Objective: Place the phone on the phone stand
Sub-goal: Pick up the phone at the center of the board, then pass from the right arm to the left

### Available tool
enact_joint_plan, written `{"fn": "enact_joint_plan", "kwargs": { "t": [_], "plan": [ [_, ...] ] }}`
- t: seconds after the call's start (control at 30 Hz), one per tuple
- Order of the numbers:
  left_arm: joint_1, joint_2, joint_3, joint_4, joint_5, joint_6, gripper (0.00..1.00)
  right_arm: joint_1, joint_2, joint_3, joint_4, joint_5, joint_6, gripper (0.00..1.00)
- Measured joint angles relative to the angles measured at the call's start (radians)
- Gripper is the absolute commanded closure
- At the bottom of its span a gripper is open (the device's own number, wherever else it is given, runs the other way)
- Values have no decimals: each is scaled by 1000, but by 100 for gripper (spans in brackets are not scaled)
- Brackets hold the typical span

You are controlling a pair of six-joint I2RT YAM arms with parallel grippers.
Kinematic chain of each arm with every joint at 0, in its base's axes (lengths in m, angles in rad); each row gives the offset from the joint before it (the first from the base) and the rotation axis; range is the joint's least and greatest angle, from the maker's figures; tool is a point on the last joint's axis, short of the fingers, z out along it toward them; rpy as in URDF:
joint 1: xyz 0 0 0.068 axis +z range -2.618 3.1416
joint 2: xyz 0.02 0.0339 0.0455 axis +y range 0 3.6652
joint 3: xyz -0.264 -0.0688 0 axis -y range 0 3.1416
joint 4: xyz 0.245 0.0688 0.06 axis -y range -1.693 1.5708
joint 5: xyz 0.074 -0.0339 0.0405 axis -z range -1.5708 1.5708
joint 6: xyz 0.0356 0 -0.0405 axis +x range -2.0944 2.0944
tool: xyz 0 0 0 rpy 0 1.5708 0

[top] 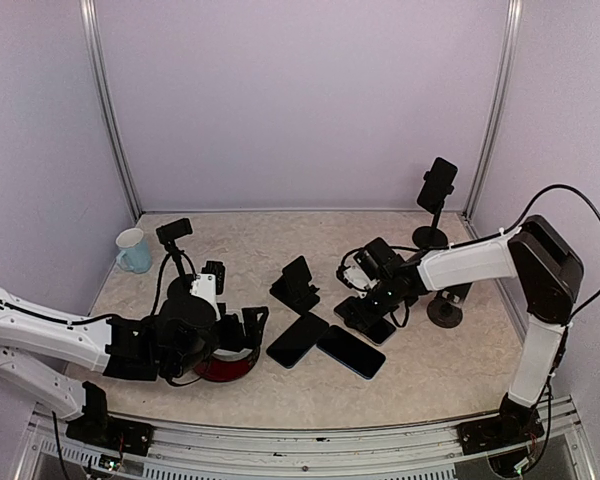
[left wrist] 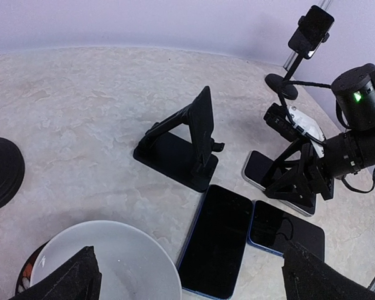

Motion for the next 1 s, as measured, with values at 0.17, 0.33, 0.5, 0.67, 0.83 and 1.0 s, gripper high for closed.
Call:
{"fn": "enact_joint_plan", "kwargs": {
  "t": [0.17, 0.33, 0.5, 0.67, 0.83, 1.0],
  "plan": [
    [-3, -1, -4, 3, 9, -2, 1, 27, -63, -43, 25, 13, 20, 62],
    [-14, -1, -7, 34, 24, 6, 1, 43, -211, -85, 76, 35, 59, 62],
    [-31, 21, -8, 101, 62, 33, 1, 66, -349, -111, 137, 72, 106, 62],
    [-61, 91, -3, 163, 117, 76, 1, 122, -494, -164, 198, 98, 185, 63],
    [-89, 164, 42, 215, 198, 117, 1, 206, -622, -193, 278, 156, 254, 62],
    [-110, 191, 82, 289, 272, 150, 1, 323, -645, -195, 360, 245, 288, 61]
  ]
}}
